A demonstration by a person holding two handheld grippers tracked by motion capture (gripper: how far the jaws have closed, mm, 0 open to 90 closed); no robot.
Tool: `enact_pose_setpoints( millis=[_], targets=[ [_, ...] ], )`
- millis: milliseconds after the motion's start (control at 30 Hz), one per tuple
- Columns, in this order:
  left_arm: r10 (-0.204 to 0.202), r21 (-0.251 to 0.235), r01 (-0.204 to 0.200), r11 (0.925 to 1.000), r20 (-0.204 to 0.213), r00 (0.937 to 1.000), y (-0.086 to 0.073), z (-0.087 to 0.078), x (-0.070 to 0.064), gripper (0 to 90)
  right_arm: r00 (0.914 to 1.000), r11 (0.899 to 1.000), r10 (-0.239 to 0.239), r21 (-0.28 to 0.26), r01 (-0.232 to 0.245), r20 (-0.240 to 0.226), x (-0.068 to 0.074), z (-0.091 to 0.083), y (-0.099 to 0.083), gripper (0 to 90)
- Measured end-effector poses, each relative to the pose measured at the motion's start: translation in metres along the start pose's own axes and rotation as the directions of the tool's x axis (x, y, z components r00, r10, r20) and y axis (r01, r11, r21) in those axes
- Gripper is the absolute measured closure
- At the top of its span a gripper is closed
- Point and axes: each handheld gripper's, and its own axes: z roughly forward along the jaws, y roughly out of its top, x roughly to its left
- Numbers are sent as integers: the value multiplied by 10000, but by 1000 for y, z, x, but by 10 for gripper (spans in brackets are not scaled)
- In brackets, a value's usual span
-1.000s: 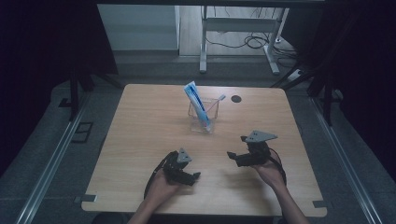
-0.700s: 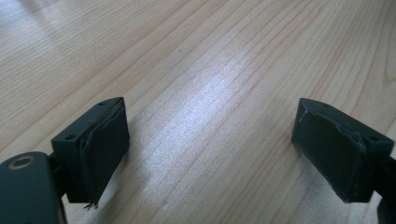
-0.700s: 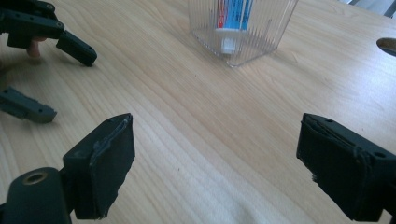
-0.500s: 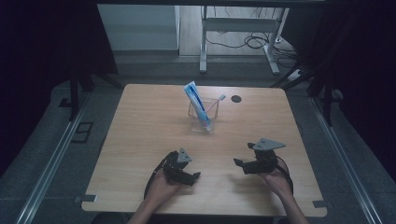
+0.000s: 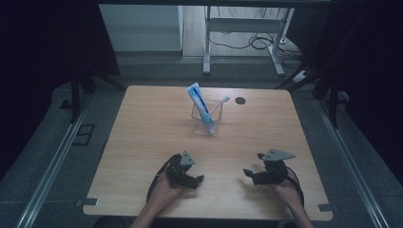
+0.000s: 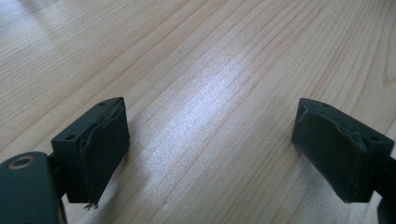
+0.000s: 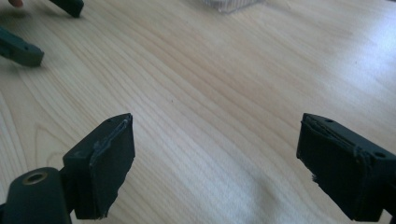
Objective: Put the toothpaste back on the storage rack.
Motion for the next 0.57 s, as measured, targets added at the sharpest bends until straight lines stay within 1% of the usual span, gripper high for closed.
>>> enact_pose_setpoints(
  millis=[100, 233, 367, 400, 433, 567],
  targets=[
    [-2, -1, 2, 10000, -1, 10000, 0, 0, 0, 112, 10000, 9998, -50, 183, 50, 2, 1, 1, -5, 111],
    [-7, -2, 7, 10000, 0, 10000, 0, 0, 0, 112, 9996, 9984, -242, 505, 236, 130, 3, 5, -10, 111],
    [-14, -2, 14, 10000, 2, 10000, 0, 0, 0, 112, 9990, 9941, -415, 1011, 397, 156, 5, 12, -16, 104],
    [-13, -3, 13, 10000, 1, 10000, 0, 0, 0, 112, 9997, 9934, -228, 1120, 229, -21, 5, 13, -16, 116],
    [-12, -2, 12, 10000, 2, 10000, 0, 0, 0, 112, 9999, 9933, -99, 1147, 107, -74, 4, 13, -16, 114],
    [20, 31, -20, 10000, 4, 10000, 0, 0, 0, 112, 10000, 9931, -77, 1166, 82, -53, 4, 13, -16, 113]
  ],
)
